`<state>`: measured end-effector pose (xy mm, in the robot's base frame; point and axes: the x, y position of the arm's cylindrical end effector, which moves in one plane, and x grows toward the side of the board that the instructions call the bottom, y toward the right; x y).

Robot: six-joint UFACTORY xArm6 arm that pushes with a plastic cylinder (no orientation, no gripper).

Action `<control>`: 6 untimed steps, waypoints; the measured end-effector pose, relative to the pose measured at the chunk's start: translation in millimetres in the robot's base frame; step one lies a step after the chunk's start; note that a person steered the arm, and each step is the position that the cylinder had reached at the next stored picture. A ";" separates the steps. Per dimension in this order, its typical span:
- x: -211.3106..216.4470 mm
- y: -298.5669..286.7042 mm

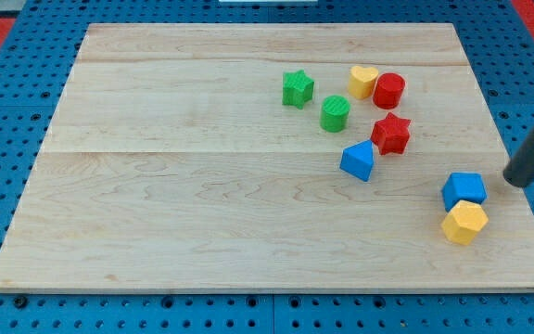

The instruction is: Drag the blue cube away from the yellow hexagon

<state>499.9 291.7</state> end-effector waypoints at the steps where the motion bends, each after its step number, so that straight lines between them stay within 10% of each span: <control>1: 32.2 -27.3; 6: 16.3 -105.7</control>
